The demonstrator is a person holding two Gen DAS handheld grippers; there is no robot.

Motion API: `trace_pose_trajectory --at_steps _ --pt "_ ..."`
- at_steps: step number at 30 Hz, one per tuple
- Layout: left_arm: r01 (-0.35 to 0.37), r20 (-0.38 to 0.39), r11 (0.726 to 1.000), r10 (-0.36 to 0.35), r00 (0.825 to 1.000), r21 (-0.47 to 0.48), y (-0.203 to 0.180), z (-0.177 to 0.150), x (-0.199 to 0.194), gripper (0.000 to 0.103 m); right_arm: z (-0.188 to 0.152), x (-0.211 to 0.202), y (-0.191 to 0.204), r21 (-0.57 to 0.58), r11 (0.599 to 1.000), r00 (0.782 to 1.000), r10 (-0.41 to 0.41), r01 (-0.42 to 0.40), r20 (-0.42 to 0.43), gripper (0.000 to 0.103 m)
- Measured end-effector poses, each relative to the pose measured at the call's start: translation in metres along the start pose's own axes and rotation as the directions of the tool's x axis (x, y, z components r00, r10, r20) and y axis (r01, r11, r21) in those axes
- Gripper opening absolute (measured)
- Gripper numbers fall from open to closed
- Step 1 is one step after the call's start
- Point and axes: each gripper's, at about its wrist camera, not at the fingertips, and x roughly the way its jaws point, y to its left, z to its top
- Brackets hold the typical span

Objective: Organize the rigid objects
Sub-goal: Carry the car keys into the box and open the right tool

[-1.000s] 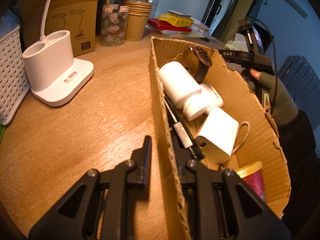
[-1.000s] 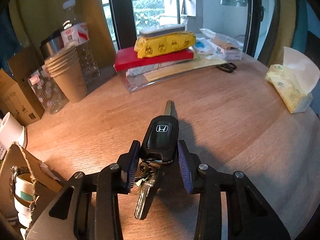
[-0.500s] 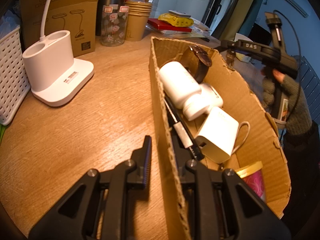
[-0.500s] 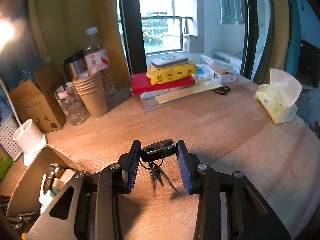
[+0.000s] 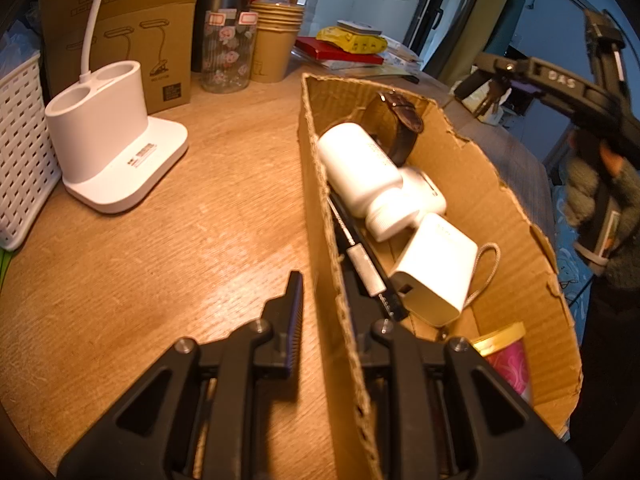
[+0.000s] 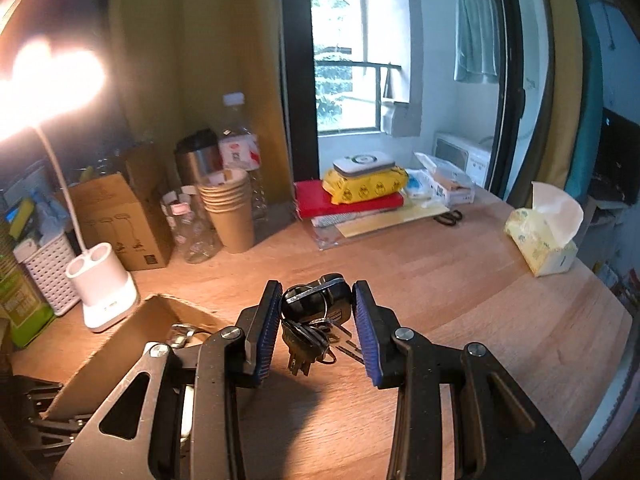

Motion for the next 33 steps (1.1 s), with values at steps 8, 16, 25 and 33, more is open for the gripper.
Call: trace_pose_trajectory --at_steps 8,16,25,33 --pt "0.0 0.0 1.0 0.0 1.0 0.0 0.0 0.0 0.0 0.02 0.005 -0.027 0.018 -0.038 0.999 0.999 0.027 -0.025 0.043 0.038" --pt "0.0 0.0 1.0 0.0 1.0 0.0 0.0 0.0 0.0 0.02 0.006 -0.044 0.042 -0.085 0.995 0.996 0.065 -0.059 0.061 0.038" --pt "0.0 0.0 1.0 0.0 1.0 0.0 0.0 0.0 0.0 0.02 0.001 -0.04 0.067 -0.123 0.987 0.993 0.109 -0.104 0.036 0.038" --pt "0.0 0.0 1.0 0.0 1.0 0.0 -0.001 0.0 0.0 0.02 -0.01 -0.016 0.078 -0.144 0.986 0.996 0.089 -0.089 -0.005 0.038"
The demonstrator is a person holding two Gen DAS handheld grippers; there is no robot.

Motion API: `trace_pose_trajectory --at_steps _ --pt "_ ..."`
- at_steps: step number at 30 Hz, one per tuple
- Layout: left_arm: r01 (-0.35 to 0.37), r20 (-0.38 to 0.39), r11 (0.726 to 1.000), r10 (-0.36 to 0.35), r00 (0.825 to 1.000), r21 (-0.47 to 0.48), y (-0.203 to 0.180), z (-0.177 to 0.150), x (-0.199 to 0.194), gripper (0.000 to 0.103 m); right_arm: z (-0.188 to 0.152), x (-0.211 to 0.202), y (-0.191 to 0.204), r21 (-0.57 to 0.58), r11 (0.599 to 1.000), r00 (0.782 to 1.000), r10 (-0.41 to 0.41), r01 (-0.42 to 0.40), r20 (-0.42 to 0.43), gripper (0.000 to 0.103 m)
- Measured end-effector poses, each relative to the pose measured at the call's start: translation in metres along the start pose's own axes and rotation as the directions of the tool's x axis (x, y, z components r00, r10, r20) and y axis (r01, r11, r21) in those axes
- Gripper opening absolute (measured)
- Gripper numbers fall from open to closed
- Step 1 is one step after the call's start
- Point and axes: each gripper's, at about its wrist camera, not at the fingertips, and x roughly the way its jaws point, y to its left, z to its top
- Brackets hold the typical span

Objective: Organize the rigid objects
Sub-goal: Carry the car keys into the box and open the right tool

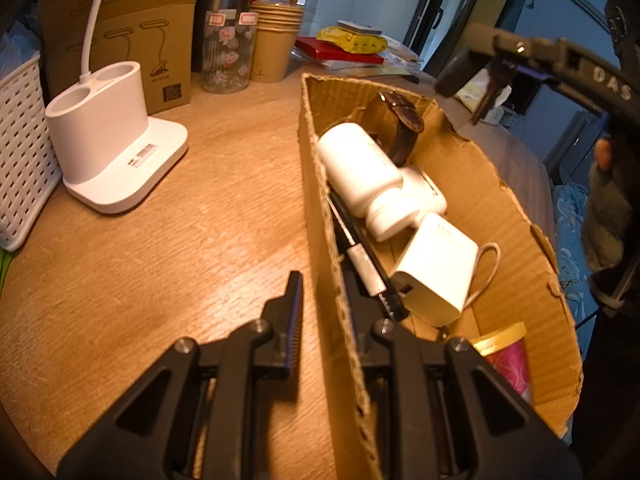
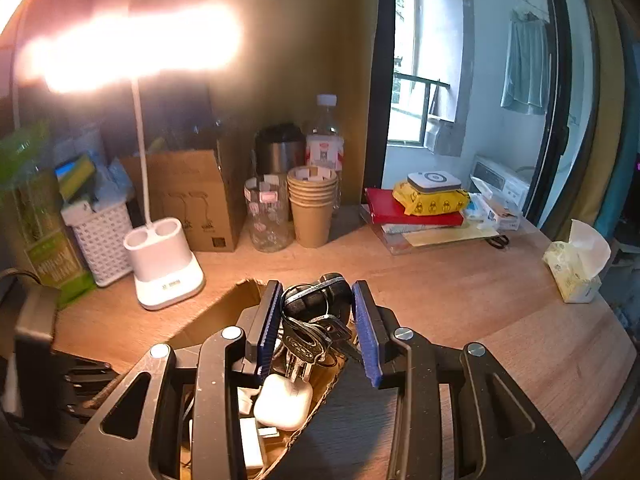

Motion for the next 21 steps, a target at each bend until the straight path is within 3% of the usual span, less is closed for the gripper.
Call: trace_pose_trajectory --at_steps 4,11,21 --pt "0.0 0.0 1.0 0.0 1.0 0.0 0.0 0.0 0.0 0.02 -0.007 0.012 0.005 -0.018 1.0 1.0 -0.01 0.009 -0.026 0.038" --pt "0.001 0.001 1.0 -0.001 1.0 0.001 0.0 0.0 0.0 0.02 -0.023 0.029 0.015 -0.1 0.99 0.994 -0.102 0.097 -0.041 0.037" --pt "0.0 0.0 1.0 0.0 1.0 0.002 0.002 0.0 0.001 0.02 -0.046 0.022 0.038 -0.189 0.972 0.988 -0.15 0.142 -0.032 0.038"
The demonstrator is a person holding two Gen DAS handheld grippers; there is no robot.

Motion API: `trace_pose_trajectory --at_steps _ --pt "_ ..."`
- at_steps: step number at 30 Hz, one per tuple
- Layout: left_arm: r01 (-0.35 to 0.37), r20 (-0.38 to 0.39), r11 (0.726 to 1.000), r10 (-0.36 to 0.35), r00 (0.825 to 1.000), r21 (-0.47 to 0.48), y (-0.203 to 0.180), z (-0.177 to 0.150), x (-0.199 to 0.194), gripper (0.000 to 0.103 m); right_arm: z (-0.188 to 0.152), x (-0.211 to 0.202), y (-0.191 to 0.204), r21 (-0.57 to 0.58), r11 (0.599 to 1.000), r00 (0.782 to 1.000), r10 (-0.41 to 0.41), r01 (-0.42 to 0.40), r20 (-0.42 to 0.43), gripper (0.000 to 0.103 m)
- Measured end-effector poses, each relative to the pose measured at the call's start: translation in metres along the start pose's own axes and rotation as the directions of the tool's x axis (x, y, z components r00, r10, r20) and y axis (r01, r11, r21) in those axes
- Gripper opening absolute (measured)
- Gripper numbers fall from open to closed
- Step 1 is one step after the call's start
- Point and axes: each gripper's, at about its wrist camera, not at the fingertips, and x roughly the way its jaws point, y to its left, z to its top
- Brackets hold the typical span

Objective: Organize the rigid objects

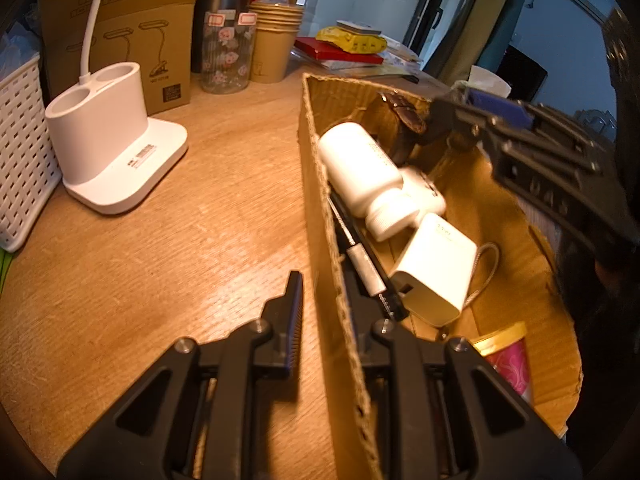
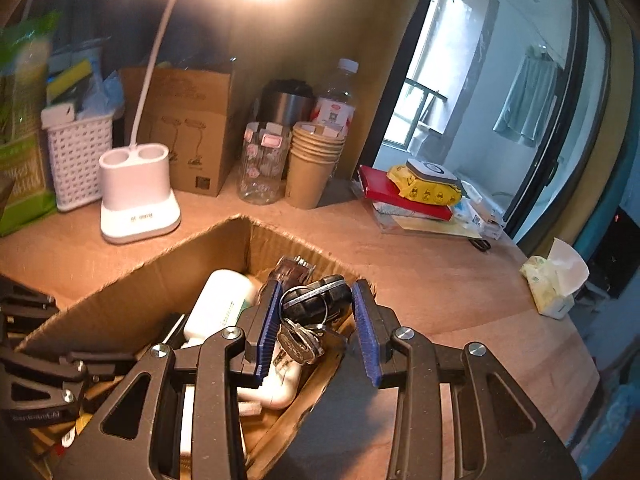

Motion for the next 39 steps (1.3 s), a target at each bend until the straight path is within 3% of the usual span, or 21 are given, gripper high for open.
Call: trace_pose_trajectory --at_steps 6,21,31,34,39 --pt "0.0 0.0 1.0 0.0 1.0 0.0 0.0 0.0 0.0 0.02 -0.01 0.0 0.0 0.038 0.998 0.998 0.042 -0.04 -0.052 0.04" --pt "0.001 -0.001 1.0 -0.001 1.0 0.002 0.001 0.0 0.0 0.02 -0.017 -0.008 0.003 0.125 0.989 0.993 0.084 -0.074 -0.078 0.04" --pt "0.0 -0.001 1.0 0.0 1.0 0.002 0.002 0.0 0.0 0.02 -0.026 -0.033 0.002 0.241 0.966 0.992 0.113 -0.095 -0.064 0.041" --pt "-0.003 0.0 1.0 0.003 1.0 0.003 0.001 0.0 0.0 0.02 -0.031 -0.042 0.0 0.278 0.957 0.992 0.111 -0.088 -0.067 0.046" --pt "-0.012 0.001 1.0 0.012 1.0 0.007 -0.001 -0.001 -0.001 0.02 -0.04 -0.058 -0.003 0.312 0.947 0.991 0.107 -0.079 -0.074 0.047"
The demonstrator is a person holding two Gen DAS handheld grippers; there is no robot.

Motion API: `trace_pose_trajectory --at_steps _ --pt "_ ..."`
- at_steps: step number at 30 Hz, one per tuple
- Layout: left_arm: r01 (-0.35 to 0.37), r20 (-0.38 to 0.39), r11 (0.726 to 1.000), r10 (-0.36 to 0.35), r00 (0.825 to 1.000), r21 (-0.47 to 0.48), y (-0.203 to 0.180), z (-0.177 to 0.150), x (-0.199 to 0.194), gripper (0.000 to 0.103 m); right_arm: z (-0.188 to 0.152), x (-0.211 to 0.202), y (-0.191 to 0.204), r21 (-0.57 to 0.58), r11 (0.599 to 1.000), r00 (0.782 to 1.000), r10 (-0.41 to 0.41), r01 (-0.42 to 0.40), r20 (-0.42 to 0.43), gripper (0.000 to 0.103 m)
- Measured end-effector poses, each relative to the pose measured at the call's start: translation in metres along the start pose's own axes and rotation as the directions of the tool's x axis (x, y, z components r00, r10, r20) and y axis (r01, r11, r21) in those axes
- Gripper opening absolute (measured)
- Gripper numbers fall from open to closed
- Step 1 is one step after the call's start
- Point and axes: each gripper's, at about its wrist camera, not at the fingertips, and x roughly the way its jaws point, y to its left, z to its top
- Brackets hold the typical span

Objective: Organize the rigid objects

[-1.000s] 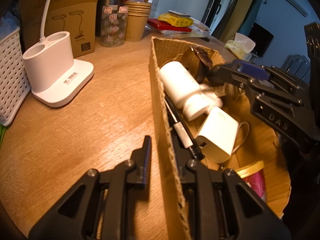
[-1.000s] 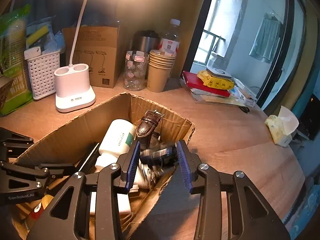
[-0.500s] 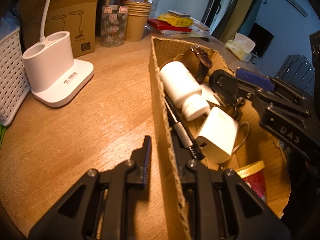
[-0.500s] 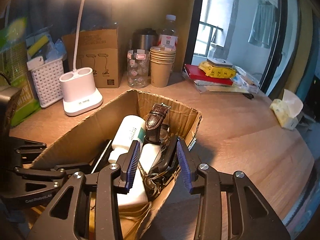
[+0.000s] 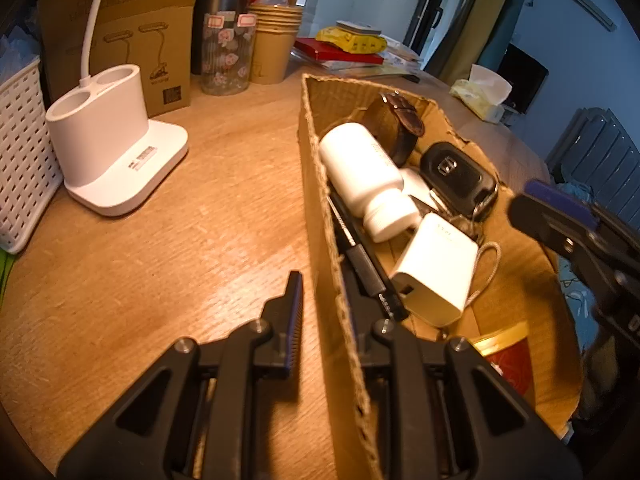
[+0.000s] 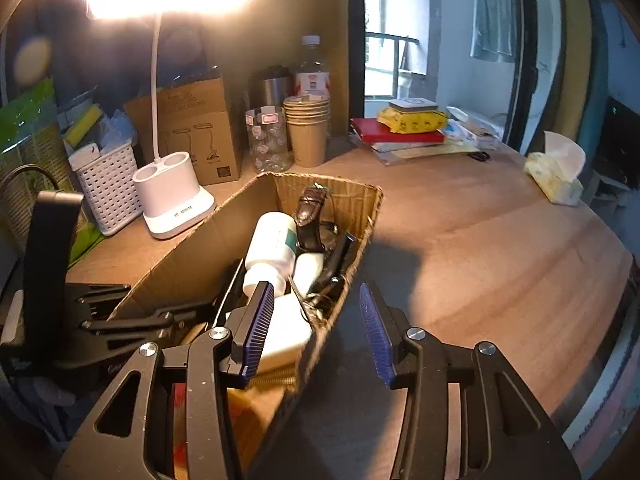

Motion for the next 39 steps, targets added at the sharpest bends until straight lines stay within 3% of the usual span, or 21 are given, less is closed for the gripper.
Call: trace_pose_trajectory --at_steps 15,20,21,22,24,27,29,30,34,39 --pt "-0.027 0.012 1.0 0.027 1.0 0.007 -0.007 -0.001 -0.002 0.02 -0.021 -0.034 -0.018 0.1 0.995 1.0 -0.021 0.021 0.002 0.048" --pt "-0.078 0.047 0.997 0.077 0.996 0.019 -0.011 -0.001 -0.008 0.02 -0.019 -0.041 -0.017 0.095 0.995 0.999 -0.03 0.028 0.013 0.048" --pt "-0.105 0.07 0.994 0.103 0.992 0.021 -0.012 -0.001 -0.011 0.024 -0.019 -0.044 -0.018 0.099 0.995 0.999 -0.032 0.03 0.018 0.048" --pt "-0.128 0.092 0.992 0.126 0.988 0.019 -0.012 0.0 -0.015 0.037 -0.018 -0.048 -0.019 0.103 0.994 0.999 -0.036 0.033 0.023 0.048" --pt "-0.148 0.13 0.989 0.146 0.981 0.01 -0.01 0.002 -0.025 0.053 -0.017 -0.054 -0.022 0.11 0.993 0.998 -0.046 0.042 0.034 0.049" --pt "-0.188 0.199 0.982 0.186 0.962 -0.006 -0.008 0.008 -0.044 0.055 -0.016 -0.067 -0.026 0.118 0.991 0.997 -0.065 0.059 0.05 0.051" --pt "-0.195 0.249 0.98 0.195 0.949 -0.025 -0.009 0.011 -0.061 0.067 -0.015 -0.074 -0.028 0.123 0.99 0.996 -0.077 0.07 0.055 0.057" --pt "-0.191 0.281 0.981 0.19 0.941 -0.023 -0.013 0.013 -0.072 0.075 -0.015 -0.078 -0.028 0.127 0.989 0.995 -0.082 0.073 0.062 0.058" --pt "-0.172 0.385 0.985 0.147 0.911 0.031 -0.038 0.013 -0.113 0.086 -0.014 -0.098 -0.027 0.135 0.987 0.989 -0.105 0.091 0.101 0.058" --pt "-0.113 0.467 0.988 0.049 0.883 0.11 -0.072 0.007 -0.161 0.094 -0.011 -0.13 -0.02 0.124 0.986 0.977 -0.135 0.115 0.166 0.06"
